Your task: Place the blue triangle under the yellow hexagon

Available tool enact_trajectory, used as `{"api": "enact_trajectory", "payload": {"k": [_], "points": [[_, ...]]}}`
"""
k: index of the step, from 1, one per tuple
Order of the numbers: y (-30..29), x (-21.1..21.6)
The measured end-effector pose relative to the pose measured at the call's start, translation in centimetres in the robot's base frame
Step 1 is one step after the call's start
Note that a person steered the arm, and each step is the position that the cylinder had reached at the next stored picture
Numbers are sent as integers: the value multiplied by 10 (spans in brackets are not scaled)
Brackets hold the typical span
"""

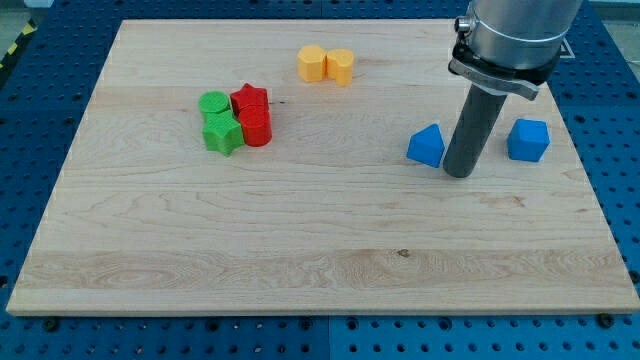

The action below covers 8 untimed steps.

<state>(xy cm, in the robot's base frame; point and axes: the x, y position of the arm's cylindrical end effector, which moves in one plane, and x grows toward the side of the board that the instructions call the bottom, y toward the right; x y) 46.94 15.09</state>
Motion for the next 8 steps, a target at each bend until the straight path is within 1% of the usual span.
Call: {"api": "enact_trajectory", "payload": {"k": [2, 3, 5, 8], "points": [[-6, -16], [-6, -16], [-43, -15], [-52, -18]]}}
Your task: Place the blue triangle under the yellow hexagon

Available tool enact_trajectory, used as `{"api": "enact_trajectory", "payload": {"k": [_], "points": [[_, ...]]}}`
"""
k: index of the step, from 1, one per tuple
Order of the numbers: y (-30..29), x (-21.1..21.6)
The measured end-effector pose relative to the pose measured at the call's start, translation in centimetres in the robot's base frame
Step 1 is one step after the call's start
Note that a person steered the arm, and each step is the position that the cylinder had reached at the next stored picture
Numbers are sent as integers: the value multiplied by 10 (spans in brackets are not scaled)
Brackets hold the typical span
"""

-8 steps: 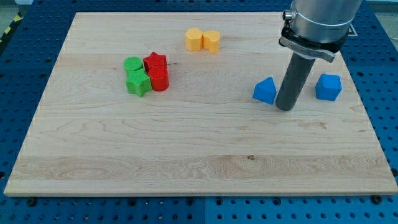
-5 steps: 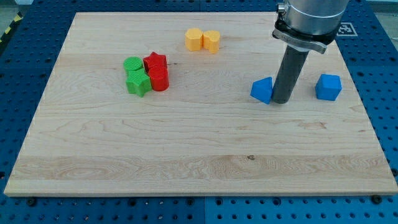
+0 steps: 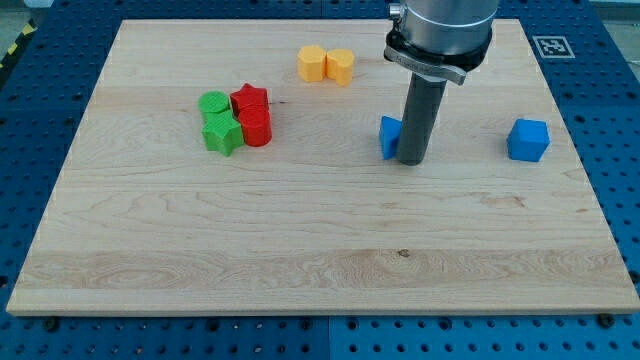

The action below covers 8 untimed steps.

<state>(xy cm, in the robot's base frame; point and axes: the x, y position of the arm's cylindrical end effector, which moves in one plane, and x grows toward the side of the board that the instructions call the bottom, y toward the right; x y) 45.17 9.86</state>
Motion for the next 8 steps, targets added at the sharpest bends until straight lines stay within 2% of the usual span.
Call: {"api": "enact_trajectory", "payload": {"k": [5, 8], "points": [[-26, -3], [-23, -19]]}}
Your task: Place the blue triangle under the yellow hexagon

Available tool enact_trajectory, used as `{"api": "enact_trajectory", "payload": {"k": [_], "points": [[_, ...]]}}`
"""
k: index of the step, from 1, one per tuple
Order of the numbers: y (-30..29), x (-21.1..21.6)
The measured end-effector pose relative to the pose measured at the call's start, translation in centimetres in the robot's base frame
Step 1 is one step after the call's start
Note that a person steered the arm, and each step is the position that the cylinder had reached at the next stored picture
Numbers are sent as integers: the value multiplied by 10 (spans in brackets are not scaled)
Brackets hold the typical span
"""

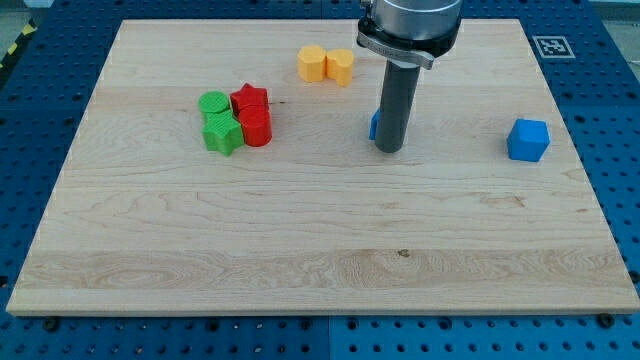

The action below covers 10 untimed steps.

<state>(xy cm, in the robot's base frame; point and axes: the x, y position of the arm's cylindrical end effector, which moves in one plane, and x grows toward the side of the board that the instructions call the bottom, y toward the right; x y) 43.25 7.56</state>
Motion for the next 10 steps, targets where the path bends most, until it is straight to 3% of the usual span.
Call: {"api": "enact_trajectory", "payload": {"k": [3, 5, 10], "points": [[-18, -7], [39, -7], [-52, -66]]}}
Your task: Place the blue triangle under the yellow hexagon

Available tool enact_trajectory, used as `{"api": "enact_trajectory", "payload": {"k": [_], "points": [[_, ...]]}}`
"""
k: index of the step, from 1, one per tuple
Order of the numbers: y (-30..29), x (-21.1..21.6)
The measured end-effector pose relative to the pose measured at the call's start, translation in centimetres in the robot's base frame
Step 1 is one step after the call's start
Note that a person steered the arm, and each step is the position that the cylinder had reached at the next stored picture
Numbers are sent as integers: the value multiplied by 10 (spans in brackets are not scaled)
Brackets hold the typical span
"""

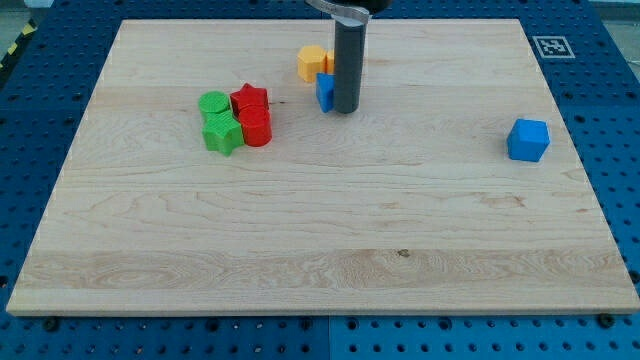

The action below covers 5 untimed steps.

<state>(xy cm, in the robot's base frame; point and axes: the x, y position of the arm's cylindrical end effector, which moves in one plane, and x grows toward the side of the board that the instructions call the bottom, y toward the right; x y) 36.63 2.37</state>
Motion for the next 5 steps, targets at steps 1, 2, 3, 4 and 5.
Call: {"api": "enact_trajectory", "payload": {"k": [1, 2, 3, 4, 5], "points": [[-10, -8], [-18, -18], [-18, -24], [-15, -16], [2, 40]]}}
